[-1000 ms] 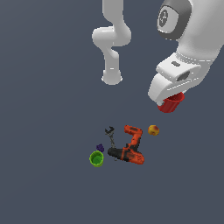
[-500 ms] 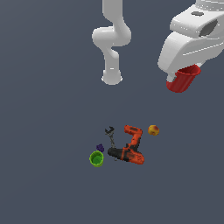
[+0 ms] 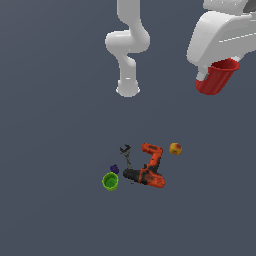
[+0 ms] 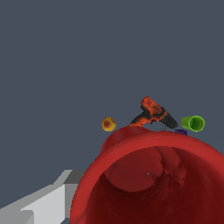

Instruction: Pick up a designated object from a clutter of objects.

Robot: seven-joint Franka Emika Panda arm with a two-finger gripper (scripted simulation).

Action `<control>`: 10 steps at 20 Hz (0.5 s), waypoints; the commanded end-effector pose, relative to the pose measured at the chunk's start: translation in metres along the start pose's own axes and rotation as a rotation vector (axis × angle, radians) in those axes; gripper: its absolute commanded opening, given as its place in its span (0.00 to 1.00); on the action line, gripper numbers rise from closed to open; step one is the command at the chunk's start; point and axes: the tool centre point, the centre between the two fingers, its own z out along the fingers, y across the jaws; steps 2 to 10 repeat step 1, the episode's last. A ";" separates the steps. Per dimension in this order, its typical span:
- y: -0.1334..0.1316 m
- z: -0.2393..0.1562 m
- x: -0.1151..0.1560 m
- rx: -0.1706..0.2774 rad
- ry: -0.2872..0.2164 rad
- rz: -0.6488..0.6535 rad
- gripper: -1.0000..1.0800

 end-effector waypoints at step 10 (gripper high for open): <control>0.000 -0.002 0.000 0.000 0.001 0.000 0.00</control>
